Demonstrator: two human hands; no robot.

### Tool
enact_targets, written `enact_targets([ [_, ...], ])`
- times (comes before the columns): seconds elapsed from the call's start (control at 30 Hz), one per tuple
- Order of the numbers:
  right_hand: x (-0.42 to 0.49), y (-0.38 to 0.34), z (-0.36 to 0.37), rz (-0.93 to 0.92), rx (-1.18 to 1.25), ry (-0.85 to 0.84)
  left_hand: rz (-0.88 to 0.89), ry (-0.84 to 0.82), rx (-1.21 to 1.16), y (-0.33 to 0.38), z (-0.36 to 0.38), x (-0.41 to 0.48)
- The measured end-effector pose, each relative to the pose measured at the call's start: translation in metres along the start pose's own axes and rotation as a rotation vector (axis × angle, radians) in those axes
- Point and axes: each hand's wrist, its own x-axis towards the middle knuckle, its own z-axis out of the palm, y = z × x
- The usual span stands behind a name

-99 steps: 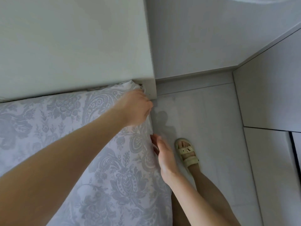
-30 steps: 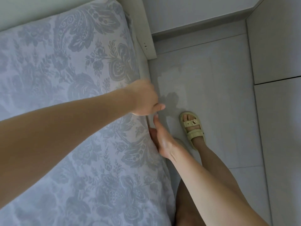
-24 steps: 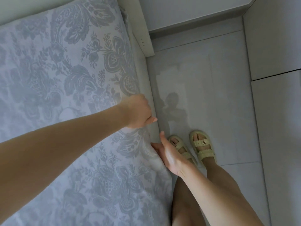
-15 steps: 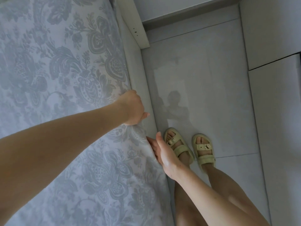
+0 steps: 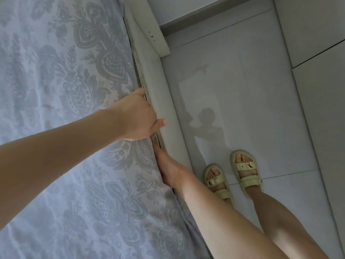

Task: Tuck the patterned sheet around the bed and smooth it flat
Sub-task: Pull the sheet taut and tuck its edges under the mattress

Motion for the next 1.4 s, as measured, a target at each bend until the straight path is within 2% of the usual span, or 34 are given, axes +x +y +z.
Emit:
enact_targets([
  [0.17,-0.032,0.018,-0.028,0.102,0.110,0.086,-0.004,-0.072,-0.074,-0.002,0.009,0.030],
  [0.3,-0.061,0.032,-0.042,0.174,0.090,0.109,0.089,0.097,-0.108,0.007,0.006,0.030],
  [0.4,-0.063,0.038,-0.040,0.190,0.073,0.130,0.165,-0.061,-0.058,0.028,0.011,0.017],
  [0.57,-0.053,0.041,-0.040,0.207,-0.002,0.219,0.102,-0.331,0.082,0.054,0.000,0.026],
  [0.67,-0.066,0.057,-0.040,0.081,-0.049,0.367,0.038,-0.436,0.123,0.062,-0.004,0.034],
  [0.73,-0.081,0.070,-0.039,-0.094,-0.116,0.626,-0.018,-0.505,0.116,0.061,-0.003,0.038],
  [0.77,-0.090,0.080,-0.041,-0.210,-0.121,0.709,-0.040,-0.535,0.108,0.059,-0.003,0.040],
  [0.8,-0.099,0.089,-0.042,-0.278,-0.124,0.718,-0.059,-0.558,0.104,0.058,-0.002,0.041],
  [0.87,-0.111,0.099,-0.038,-0.281,-0.112,0.564,-0.103,-0.582,0.083,0.056,-0.003,0.045],
  [0.93,-0.103,0.102,-0.031,-0.172,-0.037,0.383,-0.127,-0.546,0.024,0.055,-0.005,0.045],
  [1.1,-0.058,0.086,-0.035,-0.017,-0.024,0.205,-0.013,-0.044,-0.165,0.046,-0.011,0.027],
  [1.13,-0.052,0.083,-0.039,0.001,-0.010,0.190,0.018,-0.041,-0.188,0.051,-0.009,0.022],
  [1.27,-0.061,0.078,-0.040,0.021,-0.060,0.120,0.205,-0.251,-0.131,0.089,0.013,0.006],
  [1.4,-0.094,0.106,-0.059,0.125,-0.093,0.216,0.196,-0.303,0.050,0.104,0.032,0.009],
])
